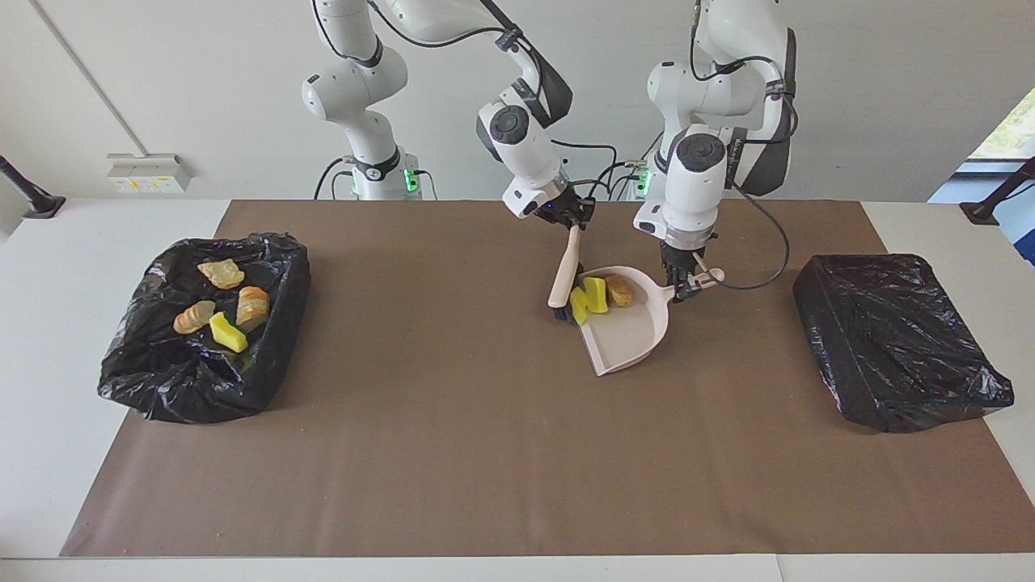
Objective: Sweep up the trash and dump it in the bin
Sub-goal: 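Sweep the last yellow sponge into the dustpan with the right gripper brush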
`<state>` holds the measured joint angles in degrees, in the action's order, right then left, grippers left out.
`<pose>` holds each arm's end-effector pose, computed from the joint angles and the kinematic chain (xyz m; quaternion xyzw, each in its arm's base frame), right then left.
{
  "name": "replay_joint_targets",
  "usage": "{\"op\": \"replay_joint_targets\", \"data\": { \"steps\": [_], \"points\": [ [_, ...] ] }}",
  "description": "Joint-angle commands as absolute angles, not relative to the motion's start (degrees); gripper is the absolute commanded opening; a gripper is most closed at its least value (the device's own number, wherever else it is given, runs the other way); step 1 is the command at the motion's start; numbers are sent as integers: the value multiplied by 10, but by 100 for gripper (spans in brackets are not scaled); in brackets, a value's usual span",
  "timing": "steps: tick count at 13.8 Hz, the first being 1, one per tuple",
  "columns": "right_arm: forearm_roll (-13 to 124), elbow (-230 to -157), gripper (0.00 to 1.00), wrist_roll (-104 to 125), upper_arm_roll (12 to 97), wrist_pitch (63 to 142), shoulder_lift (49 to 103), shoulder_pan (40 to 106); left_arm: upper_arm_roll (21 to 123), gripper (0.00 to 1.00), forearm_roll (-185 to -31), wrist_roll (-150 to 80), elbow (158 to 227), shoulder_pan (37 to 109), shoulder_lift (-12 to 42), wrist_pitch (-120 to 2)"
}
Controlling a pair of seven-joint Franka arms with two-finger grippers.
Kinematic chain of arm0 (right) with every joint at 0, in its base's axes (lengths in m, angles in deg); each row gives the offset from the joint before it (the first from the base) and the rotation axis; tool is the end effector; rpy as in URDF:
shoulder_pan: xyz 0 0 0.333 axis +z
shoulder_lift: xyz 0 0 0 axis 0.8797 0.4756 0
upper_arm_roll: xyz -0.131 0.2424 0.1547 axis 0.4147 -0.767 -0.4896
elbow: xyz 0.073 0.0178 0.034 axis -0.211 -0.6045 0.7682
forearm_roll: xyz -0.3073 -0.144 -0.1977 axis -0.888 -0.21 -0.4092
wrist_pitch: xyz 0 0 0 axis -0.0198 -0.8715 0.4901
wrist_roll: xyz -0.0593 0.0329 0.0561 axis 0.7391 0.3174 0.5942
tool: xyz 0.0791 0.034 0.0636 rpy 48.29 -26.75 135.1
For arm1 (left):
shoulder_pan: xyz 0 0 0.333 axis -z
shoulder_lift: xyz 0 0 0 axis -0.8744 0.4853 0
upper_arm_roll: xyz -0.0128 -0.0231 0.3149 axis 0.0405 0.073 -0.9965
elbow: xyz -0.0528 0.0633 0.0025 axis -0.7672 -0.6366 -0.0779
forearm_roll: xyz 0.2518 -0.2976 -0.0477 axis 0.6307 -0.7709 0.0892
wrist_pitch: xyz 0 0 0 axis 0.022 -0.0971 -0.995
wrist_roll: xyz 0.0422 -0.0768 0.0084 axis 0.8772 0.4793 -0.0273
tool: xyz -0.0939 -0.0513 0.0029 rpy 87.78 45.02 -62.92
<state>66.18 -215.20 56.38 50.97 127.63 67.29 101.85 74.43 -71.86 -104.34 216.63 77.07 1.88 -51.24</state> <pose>0.3574 0.4353 0.3514 -0.9526 0.1534 0.1153 0.2360 0.4663 -0.1812 0.3591 -0.7479 0.6594 0.0196 0.0733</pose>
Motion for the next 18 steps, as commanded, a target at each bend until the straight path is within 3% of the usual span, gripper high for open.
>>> {"op": "replay_joint_targets", "data": {
  "steps": [1, 3, 10, 18],
  "points": [
    [691, -2081, 0, 609, 511, 1284, 706, 1017, 741, 0, -720, -1043, 2185, 773, 4, -528],
    [683, -2062, 0, 606, 513, 1260, 703, 1002, 741, 0, -720, -1044, 2185, 771, 5, -529],
    [489, -2082, 0, 498, 515, 1070, 669, 986, 740, 0, -720, -1046, 2179, 769, 9, -532],
    [459, -2113, 0, 501, 512, 1005, 645, 991, 739, 0, -719, -1054, 2119, 749, 34, -522]
  ]
}}
